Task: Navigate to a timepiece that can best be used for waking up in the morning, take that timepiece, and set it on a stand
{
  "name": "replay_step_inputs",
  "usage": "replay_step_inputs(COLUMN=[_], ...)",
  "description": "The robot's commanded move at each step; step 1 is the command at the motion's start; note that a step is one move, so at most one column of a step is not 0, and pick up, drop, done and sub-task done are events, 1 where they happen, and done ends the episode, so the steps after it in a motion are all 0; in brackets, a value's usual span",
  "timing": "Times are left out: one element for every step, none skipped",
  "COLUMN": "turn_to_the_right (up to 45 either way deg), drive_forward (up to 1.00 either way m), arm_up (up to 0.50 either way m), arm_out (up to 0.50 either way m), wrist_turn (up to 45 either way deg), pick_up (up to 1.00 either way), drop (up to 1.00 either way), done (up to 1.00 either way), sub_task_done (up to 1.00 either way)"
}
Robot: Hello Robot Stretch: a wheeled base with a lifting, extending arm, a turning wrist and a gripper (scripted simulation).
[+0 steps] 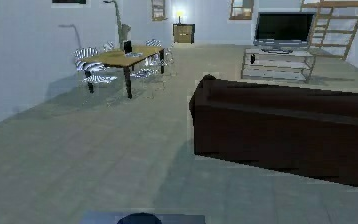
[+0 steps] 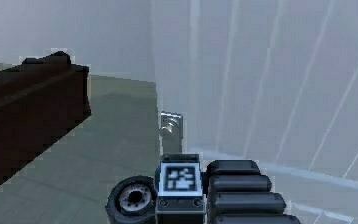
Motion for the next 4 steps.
replay_step_inputs(turn_to_the_right=[15.0,0.0,27.0,0.0], drive_forward=[0.00,0.45,0.00,0.35], arm_up=[0.00,0.00,0.00,0.00], arm_out=[0.00,0.00,0.00,0.00], wrist_turn=[0.0,0.0,0.0,0.0], pick_up=[0.00,0.00,0.00,0.00], drop=[0.00,0.00,0.00,0.00], done=[0.00,0.00,0.00,0.00], sub_task_done=[0.00,0.00,0.00,0.00])
